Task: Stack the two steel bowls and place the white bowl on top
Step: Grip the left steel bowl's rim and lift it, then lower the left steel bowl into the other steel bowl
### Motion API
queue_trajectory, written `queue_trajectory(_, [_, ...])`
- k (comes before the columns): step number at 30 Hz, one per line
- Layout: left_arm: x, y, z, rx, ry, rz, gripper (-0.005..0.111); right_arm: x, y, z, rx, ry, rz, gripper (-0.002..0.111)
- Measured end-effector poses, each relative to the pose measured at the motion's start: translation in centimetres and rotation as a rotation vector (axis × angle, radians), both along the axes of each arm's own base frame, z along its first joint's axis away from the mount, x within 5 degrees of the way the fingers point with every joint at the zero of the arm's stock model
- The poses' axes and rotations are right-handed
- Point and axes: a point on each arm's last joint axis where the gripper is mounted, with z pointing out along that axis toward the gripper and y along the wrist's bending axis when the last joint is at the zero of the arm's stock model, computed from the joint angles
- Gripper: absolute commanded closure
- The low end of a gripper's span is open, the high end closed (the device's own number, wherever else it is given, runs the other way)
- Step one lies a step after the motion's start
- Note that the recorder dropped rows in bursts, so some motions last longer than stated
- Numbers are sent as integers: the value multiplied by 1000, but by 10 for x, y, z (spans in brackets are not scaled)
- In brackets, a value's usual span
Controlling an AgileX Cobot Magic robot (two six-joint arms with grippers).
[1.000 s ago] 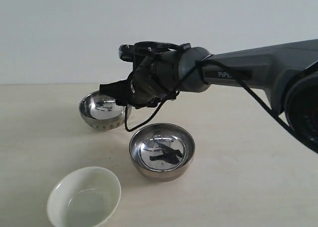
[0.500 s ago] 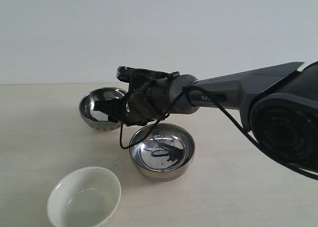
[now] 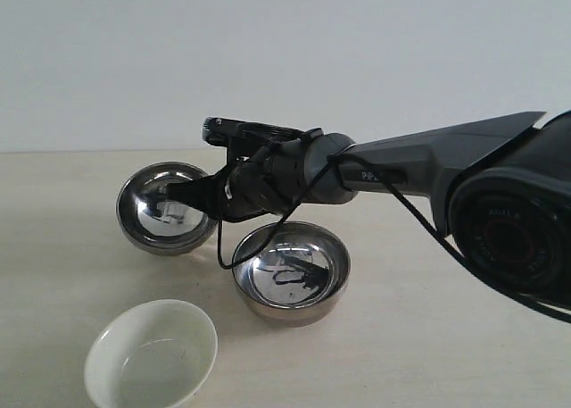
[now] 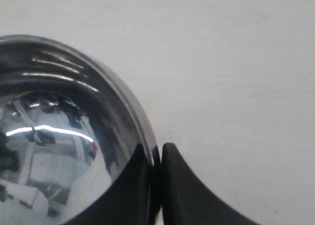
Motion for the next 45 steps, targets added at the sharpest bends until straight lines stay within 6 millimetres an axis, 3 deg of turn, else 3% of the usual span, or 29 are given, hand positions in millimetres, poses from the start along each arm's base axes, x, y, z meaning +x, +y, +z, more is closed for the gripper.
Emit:
queue_trajectory(5, [0, 0, 0, 0, 0, 0, 74, -2, -3, 13, -39, -14, 20, 108])
queue_trajectory(12, [0, 0, 0, 0, 0, 0, 74, -14, -17, 72, -167, -49, 86, 108])
queue_trajectory(17, [0, 0, 0, 0, 0, 0, 74, -26, -26, 103, -217, -34, 138, 108])
queue_trajectory(23, [0, 0, 0, 0, 0, 0, 74, -43, -45, 140, -317, 0, 183, 108])
queue_trajectory(28, [0, 0, 0, 0, 0, 0, 74, -53, -66, 156, -385, 47, 185, 108])
queue_trajectory(36, [0, 0, 0, 0, 0, 0, 74, -75, -108, 155, -443, 112, 168, 108])
queue_trajectory(45, [0, 0, 0, 0, 0, 0, 74, -90, -126, 100, -454, 141, 188, 108])
